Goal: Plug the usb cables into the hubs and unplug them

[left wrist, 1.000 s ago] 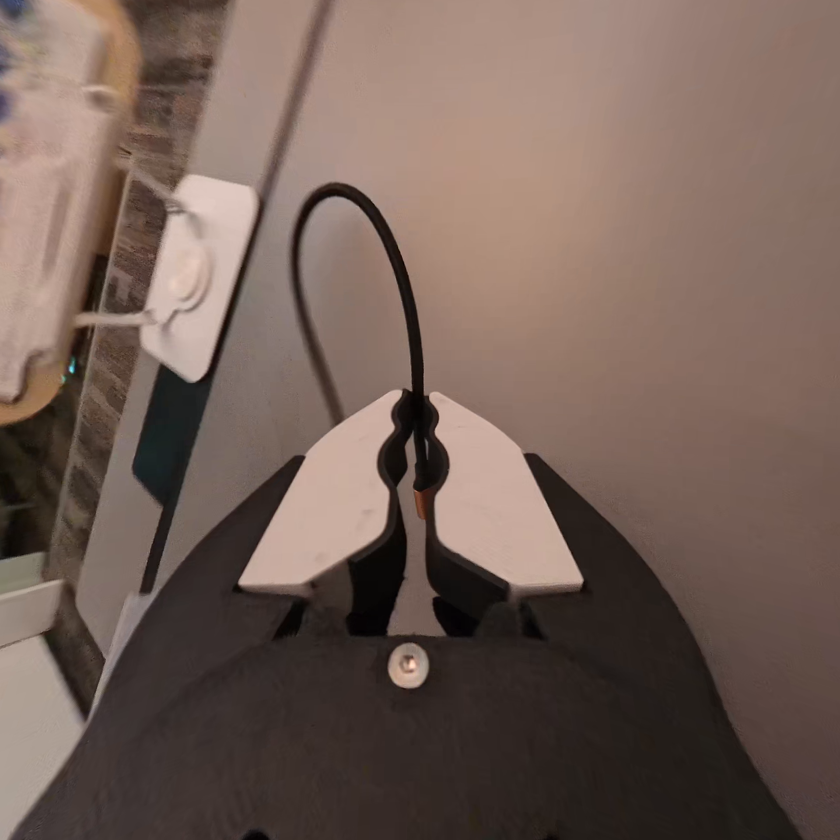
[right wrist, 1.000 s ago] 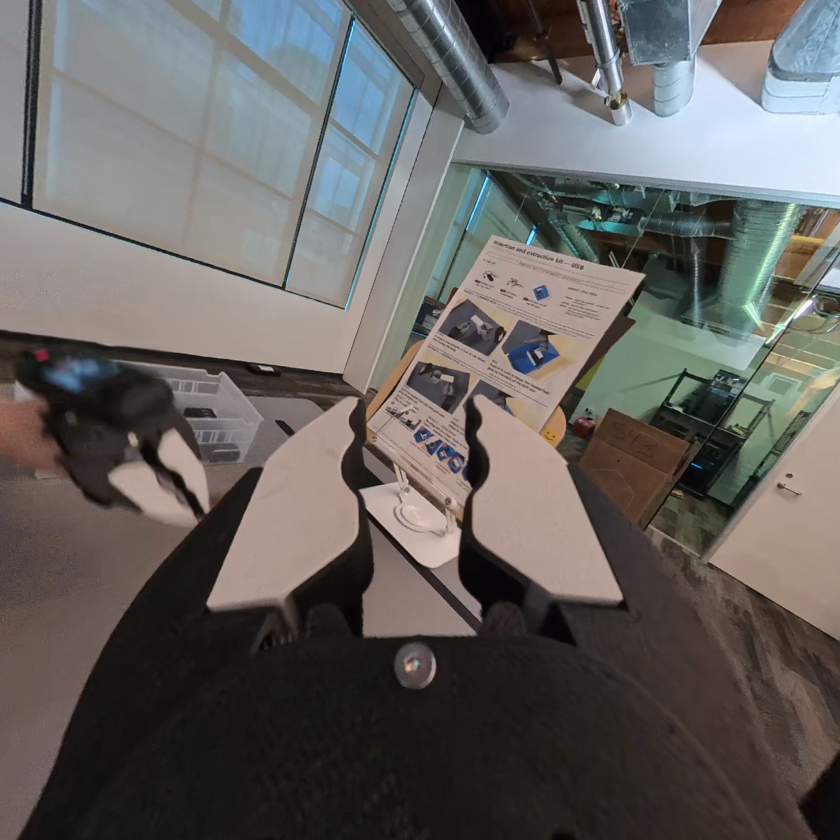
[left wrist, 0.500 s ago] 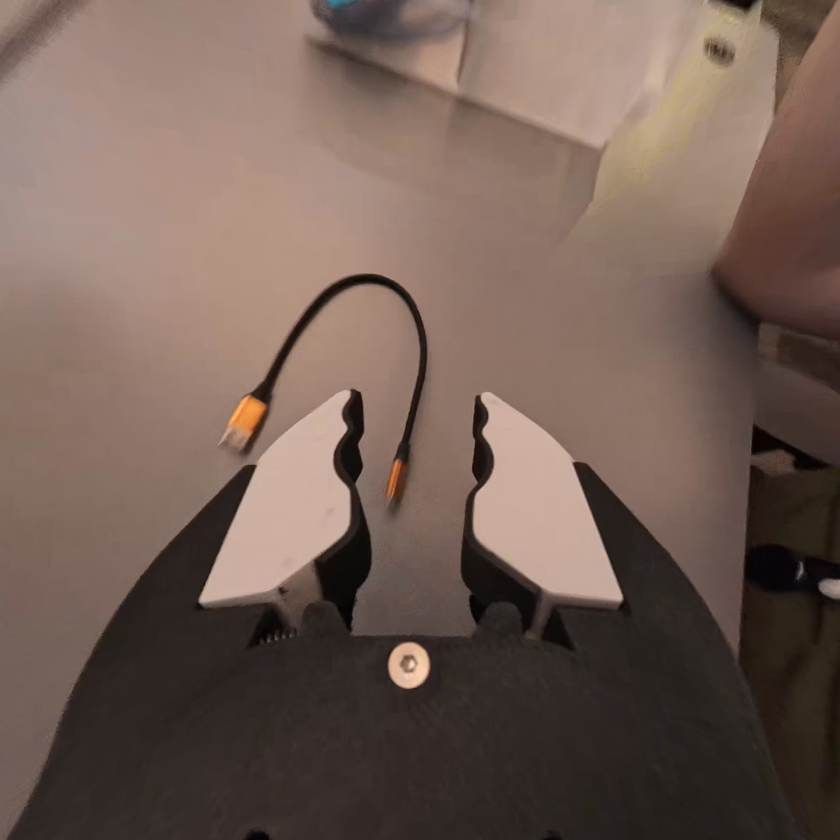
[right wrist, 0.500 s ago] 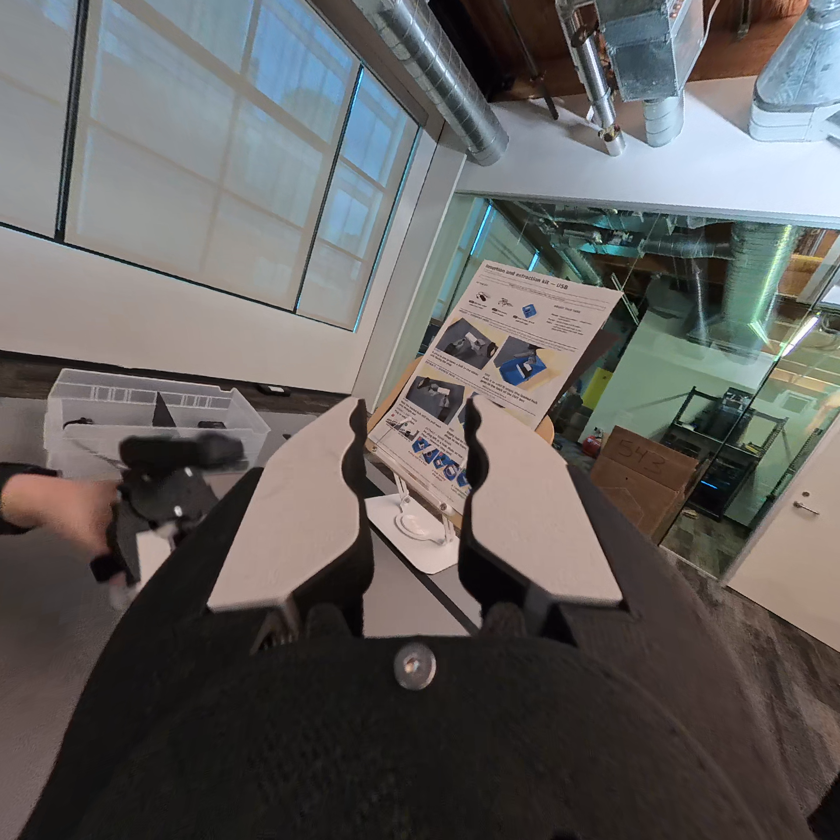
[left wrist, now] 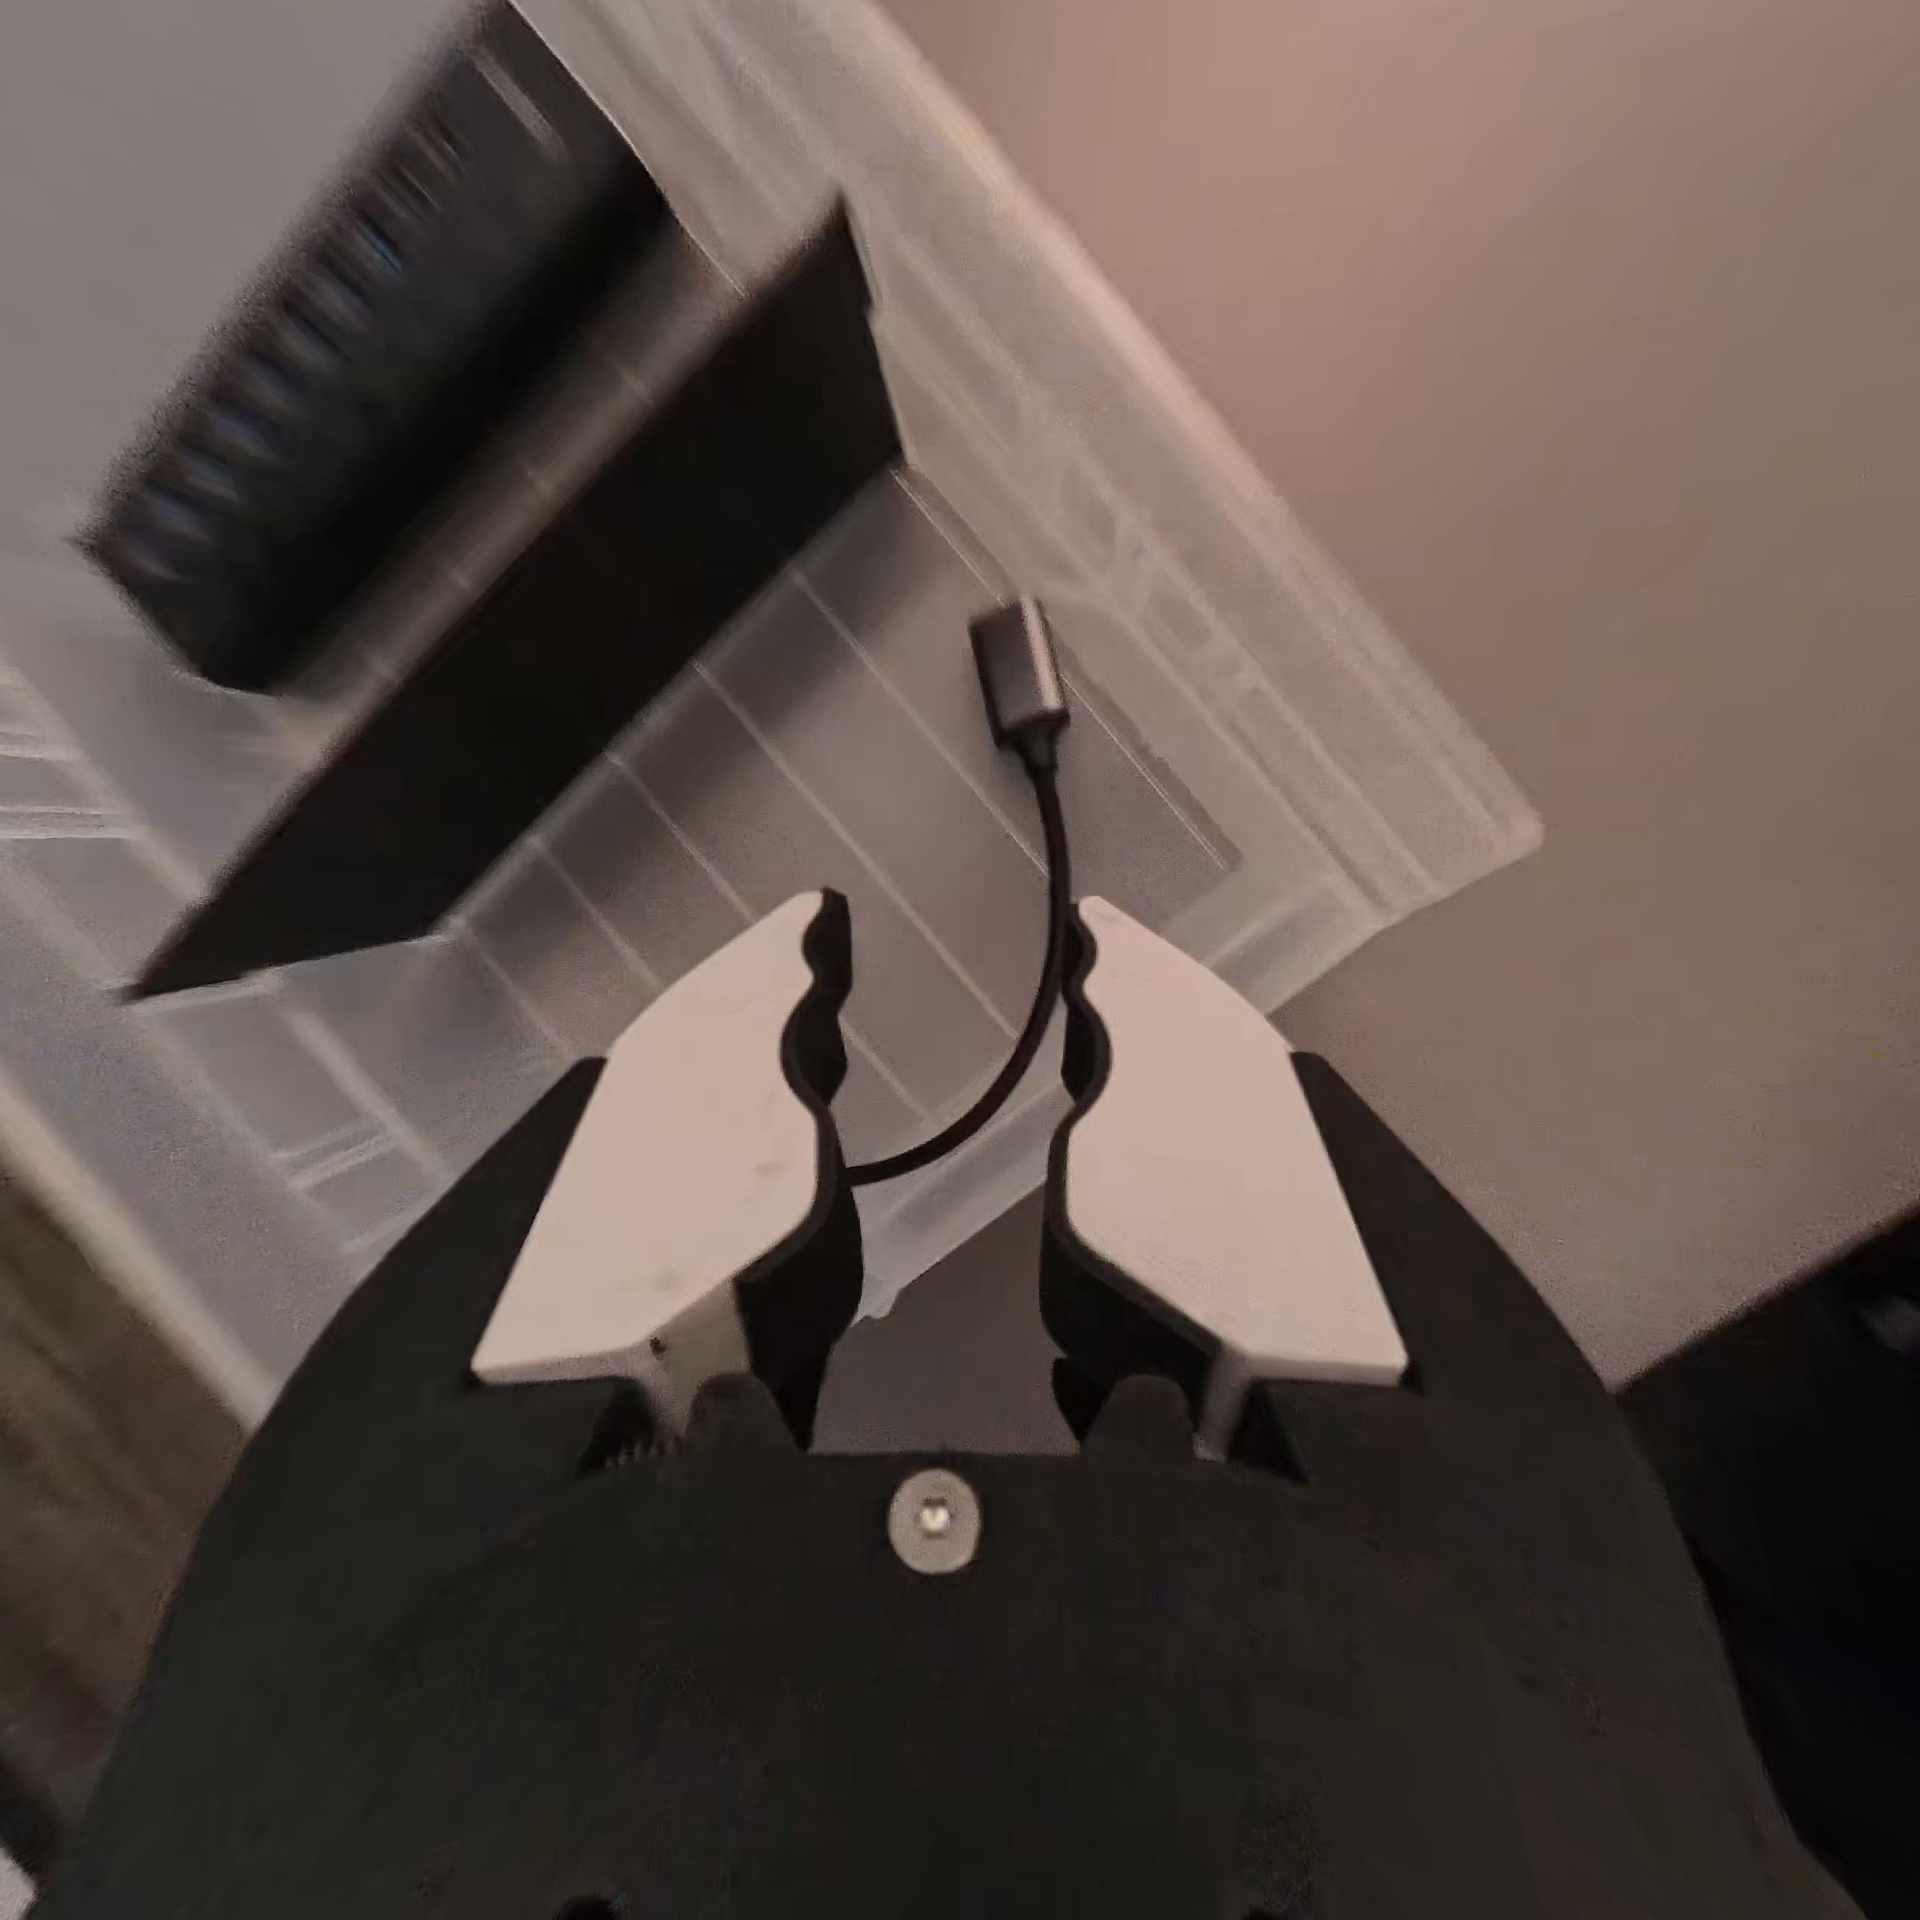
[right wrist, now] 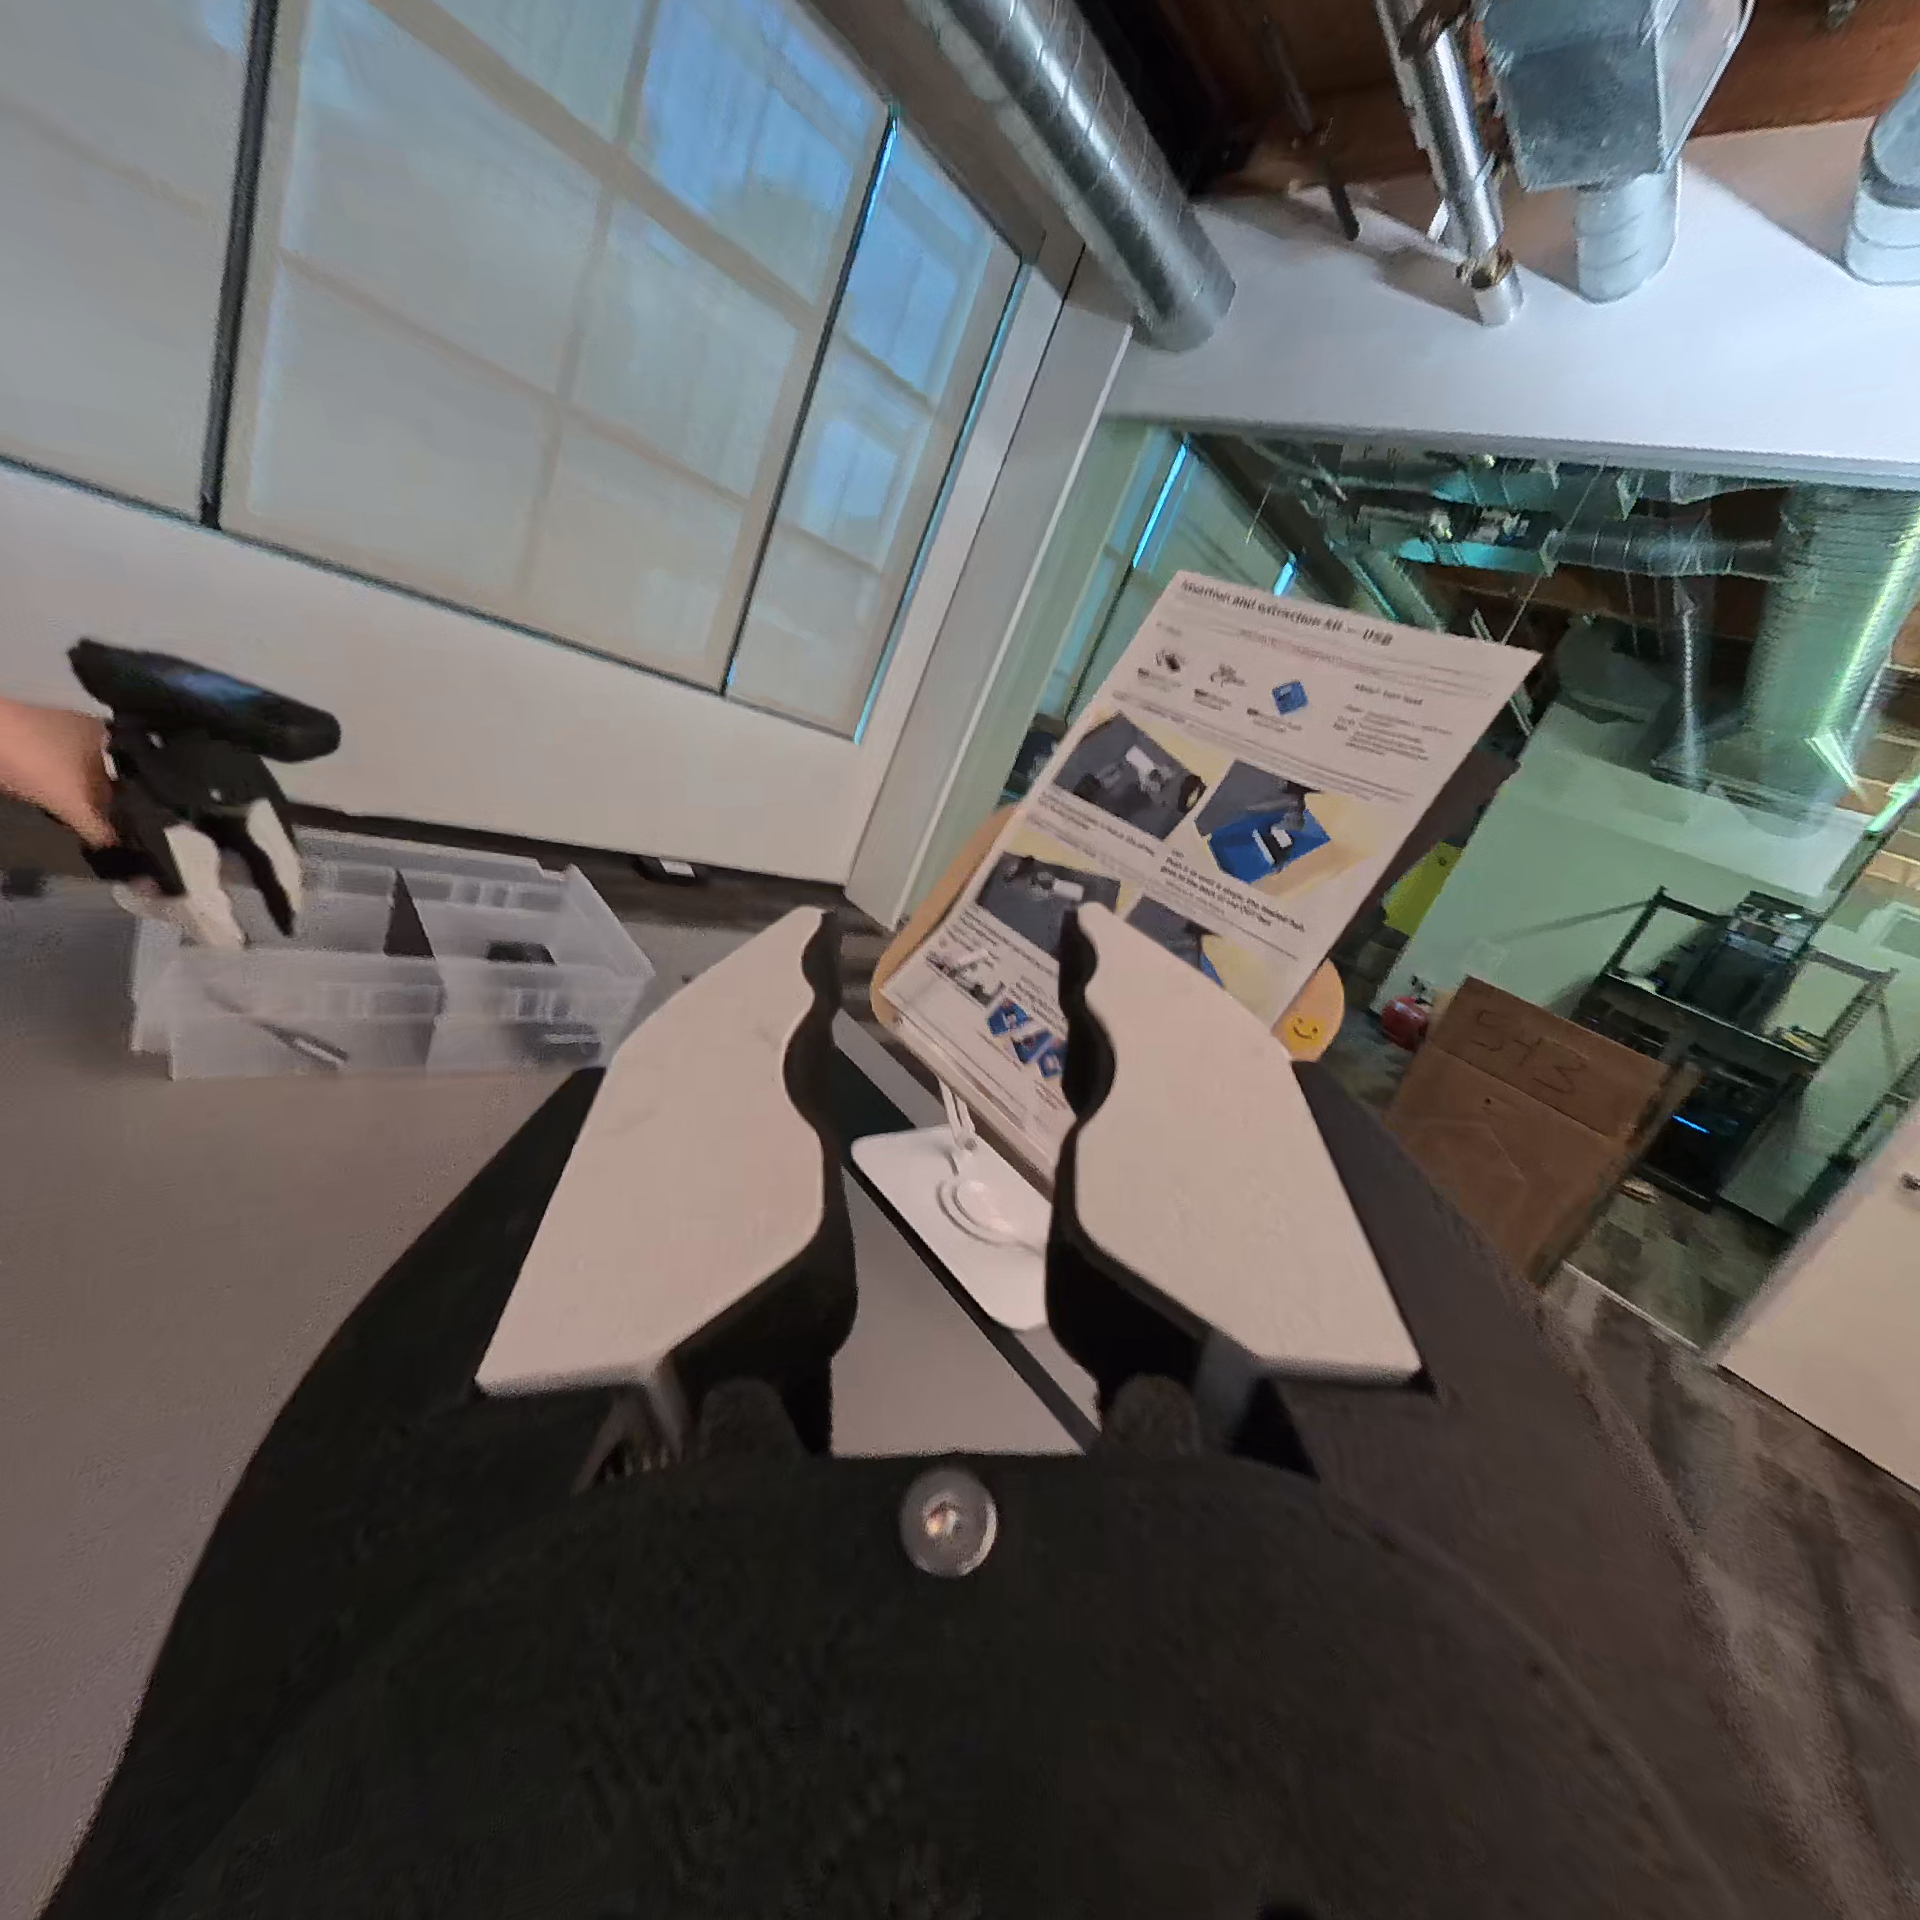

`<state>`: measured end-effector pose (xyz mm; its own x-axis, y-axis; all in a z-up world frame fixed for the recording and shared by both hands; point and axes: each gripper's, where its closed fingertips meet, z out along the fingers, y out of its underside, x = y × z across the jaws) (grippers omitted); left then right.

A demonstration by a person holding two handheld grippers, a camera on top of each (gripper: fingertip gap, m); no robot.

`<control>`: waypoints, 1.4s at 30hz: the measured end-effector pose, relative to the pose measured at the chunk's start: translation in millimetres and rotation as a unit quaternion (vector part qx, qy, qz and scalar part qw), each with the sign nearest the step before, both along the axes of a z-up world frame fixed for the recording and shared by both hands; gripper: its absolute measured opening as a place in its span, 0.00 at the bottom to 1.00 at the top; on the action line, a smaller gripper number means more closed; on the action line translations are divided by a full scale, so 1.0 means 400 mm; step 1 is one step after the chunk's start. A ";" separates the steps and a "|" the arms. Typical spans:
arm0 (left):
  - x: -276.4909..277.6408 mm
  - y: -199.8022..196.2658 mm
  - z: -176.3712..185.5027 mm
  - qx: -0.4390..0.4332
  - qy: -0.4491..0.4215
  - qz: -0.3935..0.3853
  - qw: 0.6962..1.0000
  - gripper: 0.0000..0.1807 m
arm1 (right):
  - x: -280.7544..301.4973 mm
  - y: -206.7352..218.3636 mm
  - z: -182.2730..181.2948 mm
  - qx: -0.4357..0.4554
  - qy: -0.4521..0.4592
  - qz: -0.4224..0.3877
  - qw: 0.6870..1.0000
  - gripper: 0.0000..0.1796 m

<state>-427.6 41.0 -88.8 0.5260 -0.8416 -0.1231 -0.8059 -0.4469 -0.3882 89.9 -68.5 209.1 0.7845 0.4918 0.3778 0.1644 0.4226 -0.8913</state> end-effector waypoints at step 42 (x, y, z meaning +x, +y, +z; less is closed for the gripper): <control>1.067 -0.146 -0.106 0.037 -0.020 -0.319 0.947 0.02 | 0.043 0.007 -0.067 -0.026 -0.089 -0.070 0.993 0.21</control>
<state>-0.6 -17.5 -131.4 -0.0818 -0.9794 -0.1848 -0.8862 0.1563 -0.4362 106.9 -65.6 182.3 0.7699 0.4055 0.4928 0.3743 0.3386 -0.8633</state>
